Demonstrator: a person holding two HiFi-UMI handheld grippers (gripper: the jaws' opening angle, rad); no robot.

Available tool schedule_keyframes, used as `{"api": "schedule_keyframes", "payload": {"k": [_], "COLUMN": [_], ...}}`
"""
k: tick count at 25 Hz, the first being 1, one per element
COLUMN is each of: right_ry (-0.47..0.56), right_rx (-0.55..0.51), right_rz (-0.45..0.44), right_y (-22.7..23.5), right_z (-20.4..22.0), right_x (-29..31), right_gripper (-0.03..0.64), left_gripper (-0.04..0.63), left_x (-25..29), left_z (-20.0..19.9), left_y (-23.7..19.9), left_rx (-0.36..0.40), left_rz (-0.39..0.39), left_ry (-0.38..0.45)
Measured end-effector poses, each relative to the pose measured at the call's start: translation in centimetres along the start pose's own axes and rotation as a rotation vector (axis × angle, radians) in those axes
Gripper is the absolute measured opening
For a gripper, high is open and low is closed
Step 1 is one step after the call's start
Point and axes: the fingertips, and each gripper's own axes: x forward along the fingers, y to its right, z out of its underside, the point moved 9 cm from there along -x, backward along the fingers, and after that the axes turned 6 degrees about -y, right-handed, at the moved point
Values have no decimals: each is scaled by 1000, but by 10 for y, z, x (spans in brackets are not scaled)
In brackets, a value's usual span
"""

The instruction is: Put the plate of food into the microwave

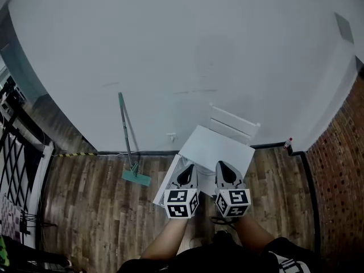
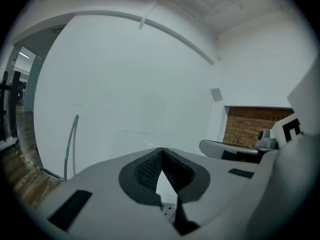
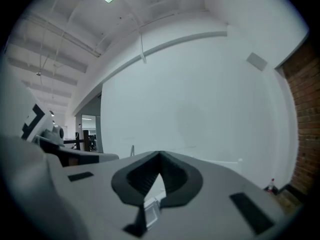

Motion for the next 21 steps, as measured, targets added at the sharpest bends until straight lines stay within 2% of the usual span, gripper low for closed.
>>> {"api": "schedule_keyframes", "payload": {"k": [9, 21], "right_ry": [72, 92], "right_rx": [4, -19], "right_rz": [12, 41], "right_y": [-27, -49], "right_z": [-14, -8], "right_x": [-49, -76], "right_gripper": [9, 9], "left_gripper": [-2, -2], "left_x": [-55, -84], "left_z": [-10, 1], "left_y": [20, 25], "left_rx": [24, 42], "left_rz": [46, 71], "left_ry": [44, 32]}}
